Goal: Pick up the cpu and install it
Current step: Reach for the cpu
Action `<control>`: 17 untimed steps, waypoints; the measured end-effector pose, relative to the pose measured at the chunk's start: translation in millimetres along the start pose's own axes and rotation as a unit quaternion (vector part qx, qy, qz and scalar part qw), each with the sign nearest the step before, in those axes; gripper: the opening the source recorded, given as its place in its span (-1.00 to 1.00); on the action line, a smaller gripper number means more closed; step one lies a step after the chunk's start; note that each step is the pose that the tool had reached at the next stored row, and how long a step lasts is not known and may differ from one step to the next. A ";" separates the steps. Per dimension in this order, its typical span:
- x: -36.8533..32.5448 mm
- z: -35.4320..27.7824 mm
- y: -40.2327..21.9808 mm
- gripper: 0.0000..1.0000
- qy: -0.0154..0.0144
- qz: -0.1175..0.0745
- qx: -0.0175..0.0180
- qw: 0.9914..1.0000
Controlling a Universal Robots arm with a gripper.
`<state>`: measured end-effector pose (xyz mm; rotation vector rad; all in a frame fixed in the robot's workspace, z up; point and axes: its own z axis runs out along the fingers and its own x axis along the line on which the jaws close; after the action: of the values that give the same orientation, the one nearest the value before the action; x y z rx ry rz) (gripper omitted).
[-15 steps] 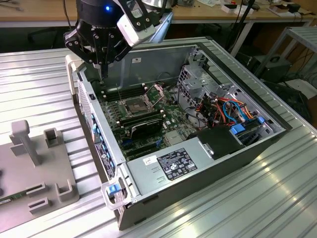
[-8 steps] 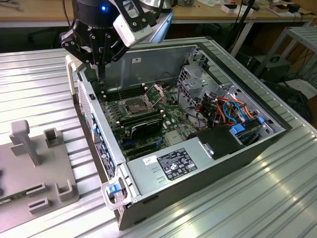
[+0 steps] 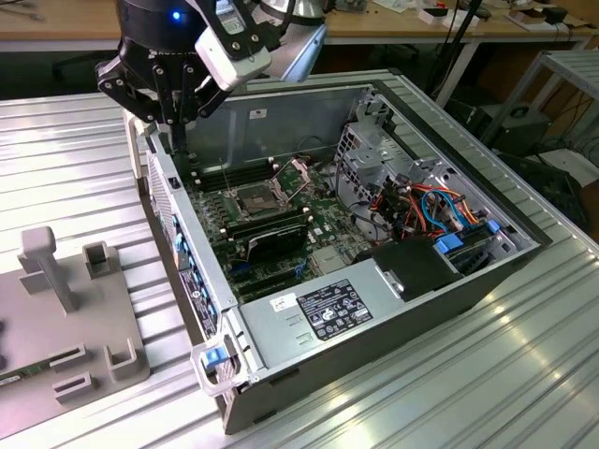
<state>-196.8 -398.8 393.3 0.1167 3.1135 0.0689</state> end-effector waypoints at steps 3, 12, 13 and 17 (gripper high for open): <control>4.9 -0.1 -0.4 -0.79 0.000 0.000 0.000 1.000; 14.7 -0.4 -1.1 -0.79 0.000 0.000 0.000 1.000; 15.0 -0.4 -1.1 -0.79 0.000 0.000 0.000 1.000; 15.8 -0.4 -1.2 -0.79 0.000 0.000 0.000 1.000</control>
<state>-212.7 -398.8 393.3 0.1166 3.1134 0.0689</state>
